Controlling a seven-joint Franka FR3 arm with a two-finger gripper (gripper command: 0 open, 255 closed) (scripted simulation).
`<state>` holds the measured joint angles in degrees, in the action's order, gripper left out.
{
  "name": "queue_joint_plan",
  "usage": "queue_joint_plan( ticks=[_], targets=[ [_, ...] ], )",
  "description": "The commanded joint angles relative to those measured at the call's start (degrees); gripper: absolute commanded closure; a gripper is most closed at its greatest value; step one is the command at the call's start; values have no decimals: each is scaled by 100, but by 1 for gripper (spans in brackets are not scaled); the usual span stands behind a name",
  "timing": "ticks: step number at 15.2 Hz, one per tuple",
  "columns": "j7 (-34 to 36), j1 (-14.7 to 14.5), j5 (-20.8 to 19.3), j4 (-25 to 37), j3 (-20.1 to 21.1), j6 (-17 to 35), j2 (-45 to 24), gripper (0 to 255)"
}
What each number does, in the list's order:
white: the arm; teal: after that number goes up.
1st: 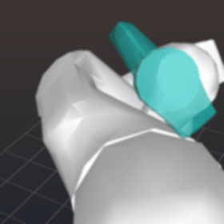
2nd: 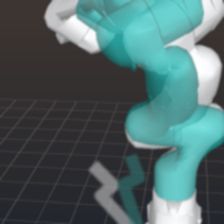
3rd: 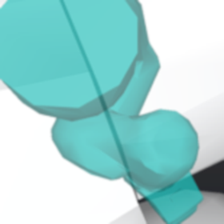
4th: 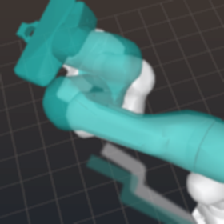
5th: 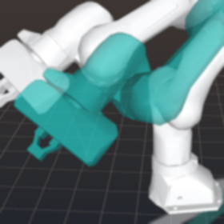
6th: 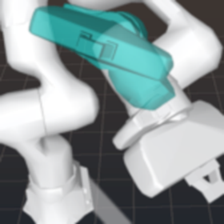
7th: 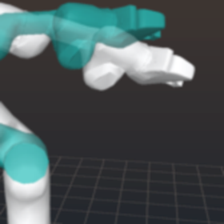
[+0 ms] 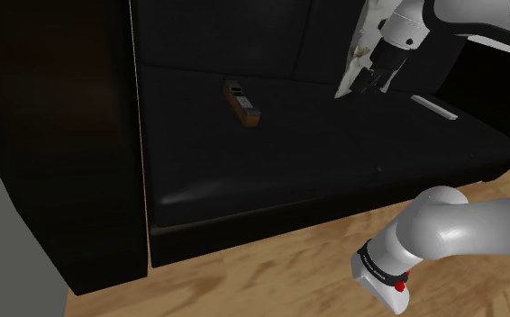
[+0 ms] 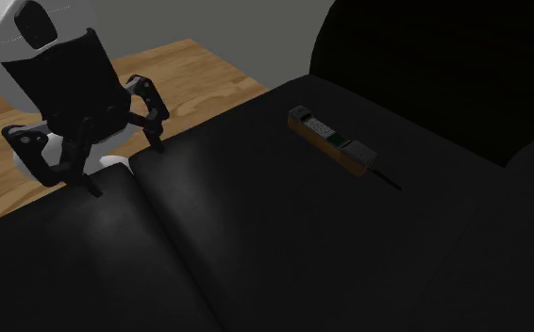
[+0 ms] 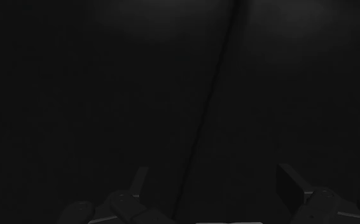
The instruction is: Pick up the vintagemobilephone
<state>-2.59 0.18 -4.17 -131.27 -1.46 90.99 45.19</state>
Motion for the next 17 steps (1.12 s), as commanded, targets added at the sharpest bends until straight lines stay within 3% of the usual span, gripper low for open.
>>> queue_joint_plan(
  ticks=[1, 10, 17],
  targets=[
    [0, 0, 0, 0, 0, 0, 0, 0],
    [1503, -127, 562, 787, 1000, 325, -1288, 0],
    [2658, -148, 664, 1843, 1694, 464, -2586, 0]
  ],
)
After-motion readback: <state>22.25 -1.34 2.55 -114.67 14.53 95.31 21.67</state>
